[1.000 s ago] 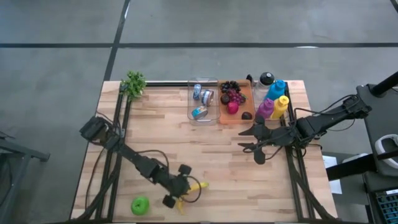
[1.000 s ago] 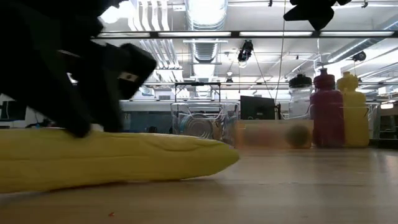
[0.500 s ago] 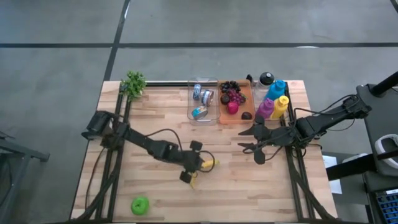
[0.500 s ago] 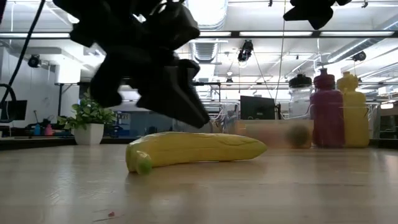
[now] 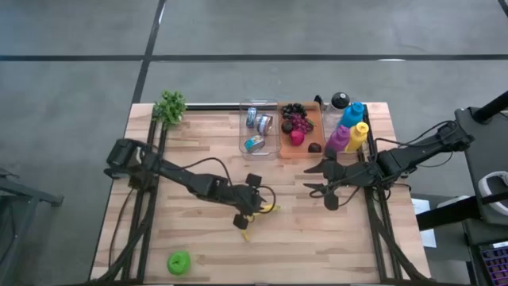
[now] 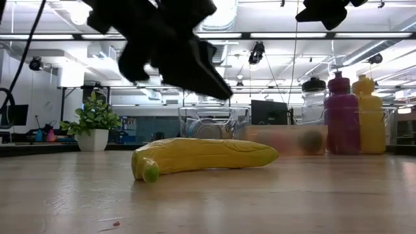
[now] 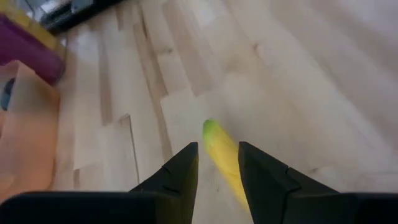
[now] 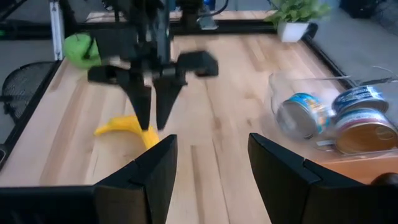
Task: Pick & Place Food Item
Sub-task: Put the yellow banana into the orange bin
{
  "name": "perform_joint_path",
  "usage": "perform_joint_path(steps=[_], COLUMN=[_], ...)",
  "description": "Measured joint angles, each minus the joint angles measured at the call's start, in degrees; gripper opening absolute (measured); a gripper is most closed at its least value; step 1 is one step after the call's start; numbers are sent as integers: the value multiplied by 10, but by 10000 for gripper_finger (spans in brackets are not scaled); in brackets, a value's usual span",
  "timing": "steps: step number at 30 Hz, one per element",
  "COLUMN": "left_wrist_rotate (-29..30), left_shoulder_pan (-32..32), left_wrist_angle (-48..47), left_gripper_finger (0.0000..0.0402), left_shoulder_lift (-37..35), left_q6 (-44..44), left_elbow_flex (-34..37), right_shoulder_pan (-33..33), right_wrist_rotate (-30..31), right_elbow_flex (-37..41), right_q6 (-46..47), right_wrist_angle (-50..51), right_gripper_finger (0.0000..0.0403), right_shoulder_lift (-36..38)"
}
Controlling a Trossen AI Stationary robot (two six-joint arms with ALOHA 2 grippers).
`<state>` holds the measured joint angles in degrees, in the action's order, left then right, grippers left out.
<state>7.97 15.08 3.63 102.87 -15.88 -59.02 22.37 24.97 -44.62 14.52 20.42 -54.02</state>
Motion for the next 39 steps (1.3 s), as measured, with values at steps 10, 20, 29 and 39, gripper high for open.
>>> perform_joint_path(steps=[10,20,29,39], left_wrist_rotate=[53,156,165,165], left_shoulder_pan=[83,149,176,180], left_wrist_angle=[-47,-99,-144,-154], left_gripper_finger=[118,118,118,118], left_shoulder_lift=[-92,-155,-187,-188], left_q6=[53,97,120,134], left_elbow_flex=[4,4,4,4], right_shoulder_pan=[1,-1,-33,-65], right_wrist_rotate=[-105,-105,-114,-178], right_elbow_flex=[1,0,1,-15], right_q6=[-33,-84,-85,-68], right_wrist_angle=[-36,-171,-292,-369], right_gripper_finger=[211,232,230,225], right_shoulder_lift=[-84,-221,-353,-466])
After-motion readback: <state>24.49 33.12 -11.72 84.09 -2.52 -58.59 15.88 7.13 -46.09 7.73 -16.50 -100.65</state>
